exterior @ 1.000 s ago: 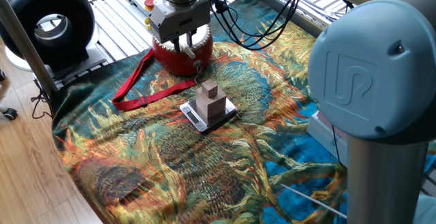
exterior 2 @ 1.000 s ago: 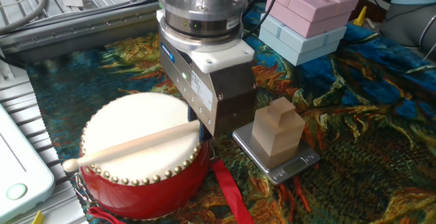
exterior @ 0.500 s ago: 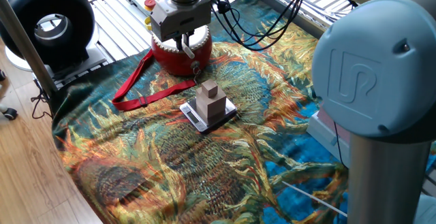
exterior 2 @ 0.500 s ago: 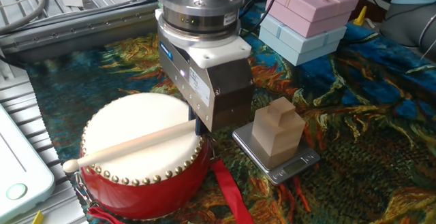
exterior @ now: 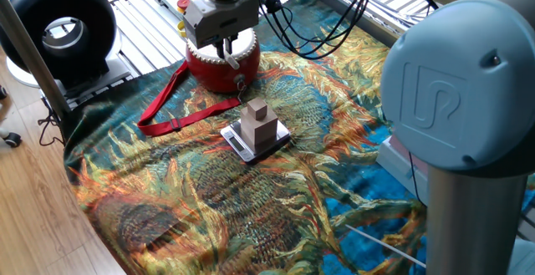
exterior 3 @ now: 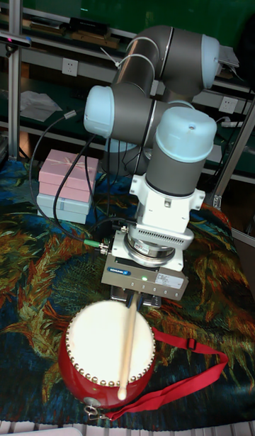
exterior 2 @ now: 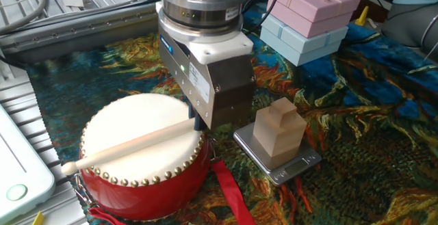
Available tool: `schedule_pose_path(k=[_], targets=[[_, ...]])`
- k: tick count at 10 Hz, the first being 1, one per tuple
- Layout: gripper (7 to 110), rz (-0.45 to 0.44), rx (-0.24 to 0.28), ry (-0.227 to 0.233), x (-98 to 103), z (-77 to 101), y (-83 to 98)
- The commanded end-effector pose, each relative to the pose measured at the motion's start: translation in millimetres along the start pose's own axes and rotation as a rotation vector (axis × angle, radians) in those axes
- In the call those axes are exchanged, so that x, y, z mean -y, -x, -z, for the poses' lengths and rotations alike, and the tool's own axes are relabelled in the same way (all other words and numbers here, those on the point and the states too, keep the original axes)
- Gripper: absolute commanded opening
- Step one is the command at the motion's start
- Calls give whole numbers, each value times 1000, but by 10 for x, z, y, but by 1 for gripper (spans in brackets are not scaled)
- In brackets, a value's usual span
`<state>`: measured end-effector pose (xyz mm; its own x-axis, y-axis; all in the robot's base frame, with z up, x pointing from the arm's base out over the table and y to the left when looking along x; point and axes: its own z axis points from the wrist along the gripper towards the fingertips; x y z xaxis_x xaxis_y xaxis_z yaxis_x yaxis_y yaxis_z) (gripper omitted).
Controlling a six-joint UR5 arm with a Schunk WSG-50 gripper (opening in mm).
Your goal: Play the drum
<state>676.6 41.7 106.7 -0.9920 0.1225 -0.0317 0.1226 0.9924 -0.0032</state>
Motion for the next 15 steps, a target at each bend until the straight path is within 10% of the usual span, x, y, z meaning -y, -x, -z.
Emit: schedule_pose_path(k=[1, 15], targets=[[7, -18, -3, -20, 46, 29, 2], [7, -44, -4, -30, 128, 482, -122]])
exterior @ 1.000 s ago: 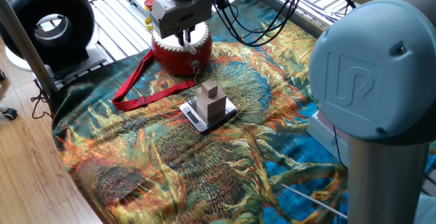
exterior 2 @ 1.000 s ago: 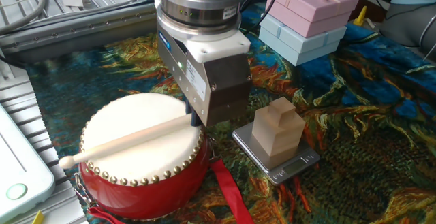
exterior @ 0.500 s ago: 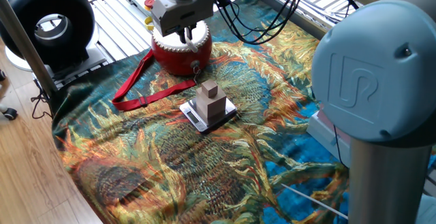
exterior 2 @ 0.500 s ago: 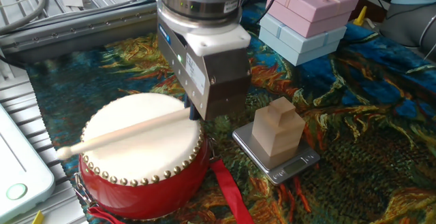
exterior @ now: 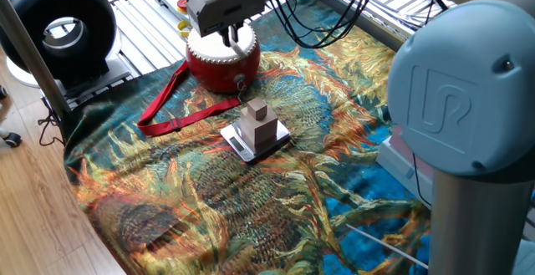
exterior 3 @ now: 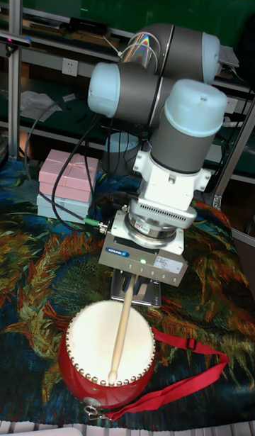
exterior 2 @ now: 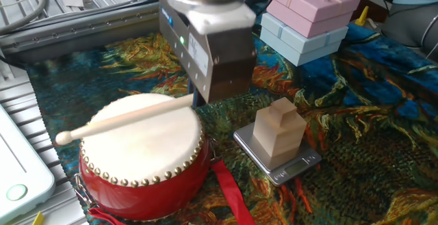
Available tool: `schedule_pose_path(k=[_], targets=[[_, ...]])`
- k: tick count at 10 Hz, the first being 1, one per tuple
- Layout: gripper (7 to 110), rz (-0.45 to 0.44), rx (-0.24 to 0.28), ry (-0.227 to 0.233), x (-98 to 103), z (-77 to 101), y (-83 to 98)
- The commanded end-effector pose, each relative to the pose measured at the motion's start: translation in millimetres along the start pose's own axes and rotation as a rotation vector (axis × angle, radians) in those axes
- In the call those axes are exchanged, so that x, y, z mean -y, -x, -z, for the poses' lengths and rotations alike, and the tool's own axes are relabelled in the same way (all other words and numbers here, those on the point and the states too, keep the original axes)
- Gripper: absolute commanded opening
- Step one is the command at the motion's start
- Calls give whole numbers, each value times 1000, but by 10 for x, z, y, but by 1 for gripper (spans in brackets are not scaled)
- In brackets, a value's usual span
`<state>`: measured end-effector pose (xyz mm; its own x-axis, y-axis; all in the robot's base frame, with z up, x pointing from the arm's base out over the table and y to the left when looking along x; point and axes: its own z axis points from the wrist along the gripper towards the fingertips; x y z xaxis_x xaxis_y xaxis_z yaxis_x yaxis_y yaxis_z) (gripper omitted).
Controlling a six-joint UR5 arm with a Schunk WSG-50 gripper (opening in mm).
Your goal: Play the drum
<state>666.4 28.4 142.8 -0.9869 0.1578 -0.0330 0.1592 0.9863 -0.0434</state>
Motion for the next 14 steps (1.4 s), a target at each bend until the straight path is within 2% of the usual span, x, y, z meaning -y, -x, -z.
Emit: schedule_pose_path(k=[1, 4, 6, 11, 14], targets=[[7, -13, -7, 11, -12, 172, -88], [7, -28, -30, 13, -8, 298, -264], [7, -37, -52, -3, 20, 325, -383], [7, -47, -80, -12, 21, 312, -609], [7, -48, -82, 4, 4, 280, -680]])
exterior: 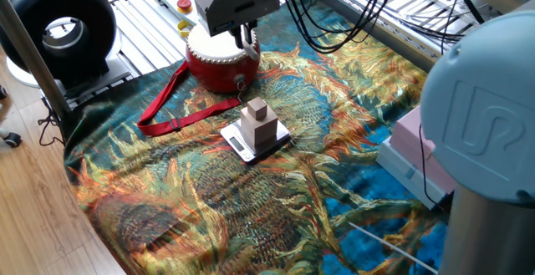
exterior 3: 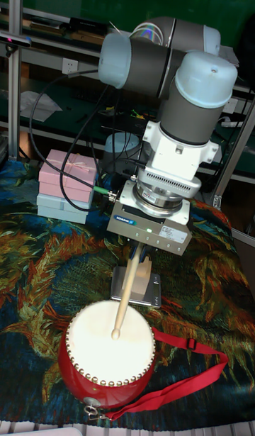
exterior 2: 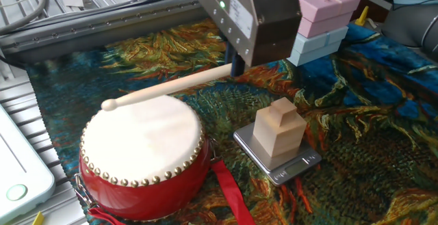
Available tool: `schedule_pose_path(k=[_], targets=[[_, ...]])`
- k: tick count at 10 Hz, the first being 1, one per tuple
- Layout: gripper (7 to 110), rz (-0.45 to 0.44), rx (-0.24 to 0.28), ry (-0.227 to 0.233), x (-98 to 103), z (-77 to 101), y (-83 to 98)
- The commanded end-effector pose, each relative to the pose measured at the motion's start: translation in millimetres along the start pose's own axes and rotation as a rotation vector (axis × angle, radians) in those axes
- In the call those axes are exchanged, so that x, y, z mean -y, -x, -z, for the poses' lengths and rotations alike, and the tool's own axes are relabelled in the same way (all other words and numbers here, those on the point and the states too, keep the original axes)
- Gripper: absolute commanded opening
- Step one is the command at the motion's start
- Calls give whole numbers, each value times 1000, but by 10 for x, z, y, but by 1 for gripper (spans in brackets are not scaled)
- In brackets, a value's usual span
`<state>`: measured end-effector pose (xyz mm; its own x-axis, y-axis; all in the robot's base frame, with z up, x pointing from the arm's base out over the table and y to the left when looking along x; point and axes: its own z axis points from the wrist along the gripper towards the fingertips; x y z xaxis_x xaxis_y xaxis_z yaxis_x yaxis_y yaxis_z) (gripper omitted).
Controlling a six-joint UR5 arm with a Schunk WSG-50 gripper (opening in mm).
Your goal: Play the drum
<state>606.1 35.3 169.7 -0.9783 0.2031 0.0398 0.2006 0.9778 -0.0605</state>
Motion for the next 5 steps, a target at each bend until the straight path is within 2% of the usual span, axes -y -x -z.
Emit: schedule_pose_path(k=[1, 3, 5], targets=[[7, -7, -5, 18, -33, -22, -91], [7, -5, 3, 16, -31, -43, -70], [7, 0, 16, 25, -35, -144, -41]])
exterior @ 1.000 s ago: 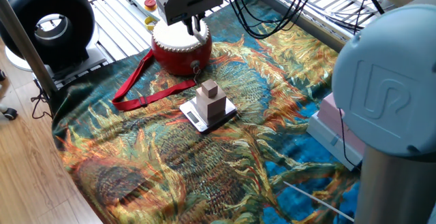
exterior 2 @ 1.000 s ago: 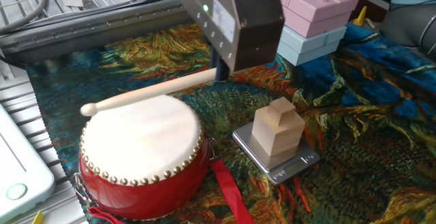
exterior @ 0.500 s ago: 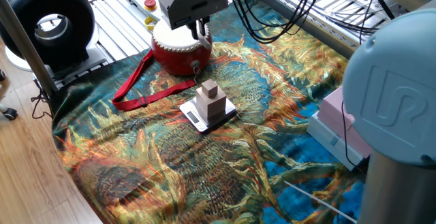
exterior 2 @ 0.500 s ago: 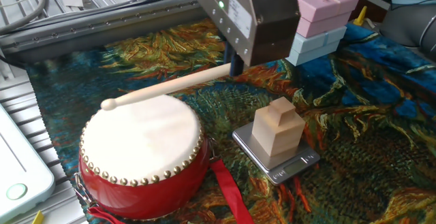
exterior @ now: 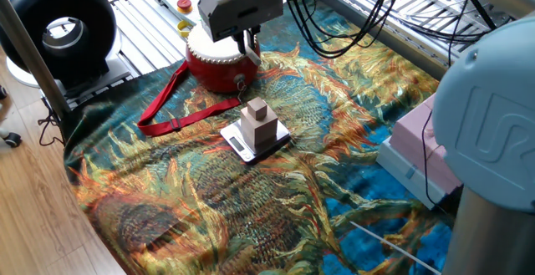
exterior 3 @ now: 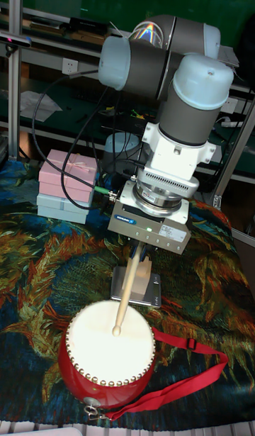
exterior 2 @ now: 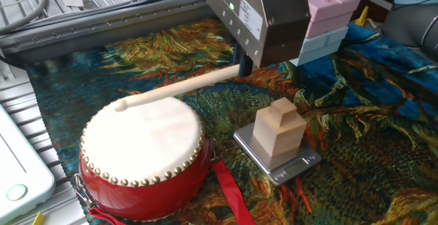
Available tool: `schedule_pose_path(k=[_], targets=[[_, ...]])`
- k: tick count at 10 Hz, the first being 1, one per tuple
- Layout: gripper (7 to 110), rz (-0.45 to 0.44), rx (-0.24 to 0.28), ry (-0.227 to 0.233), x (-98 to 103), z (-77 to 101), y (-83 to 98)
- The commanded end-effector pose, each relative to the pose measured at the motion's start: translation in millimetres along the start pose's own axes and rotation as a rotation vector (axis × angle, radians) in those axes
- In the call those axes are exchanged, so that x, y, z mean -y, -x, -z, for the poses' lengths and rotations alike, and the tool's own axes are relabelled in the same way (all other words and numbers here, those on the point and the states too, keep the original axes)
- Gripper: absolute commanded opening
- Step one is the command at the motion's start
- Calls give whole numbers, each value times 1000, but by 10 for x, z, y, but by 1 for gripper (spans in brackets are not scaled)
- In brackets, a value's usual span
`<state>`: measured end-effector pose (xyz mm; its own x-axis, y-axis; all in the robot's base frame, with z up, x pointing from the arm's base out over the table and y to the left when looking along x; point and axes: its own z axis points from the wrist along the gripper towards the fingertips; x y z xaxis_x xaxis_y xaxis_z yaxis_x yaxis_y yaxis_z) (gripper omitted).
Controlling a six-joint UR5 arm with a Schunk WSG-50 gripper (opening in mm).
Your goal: Play the drum
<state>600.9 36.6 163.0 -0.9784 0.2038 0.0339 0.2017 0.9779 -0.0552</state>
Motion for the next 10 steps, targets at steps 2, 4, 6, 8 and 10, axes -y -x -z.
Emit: schedule_pose_path(k=[2, 4, 6, 8, 10], targets=[[7, -2, 30, 34, -74, -227, 36], [7, -12, 55, 50, -143, -409, 74], [7, -13, 115, 85, -229, -717, 191], [7, -15, 155, 82, -269, -984, 283], [7, -16, 141, 75, -233, -917, 239]])
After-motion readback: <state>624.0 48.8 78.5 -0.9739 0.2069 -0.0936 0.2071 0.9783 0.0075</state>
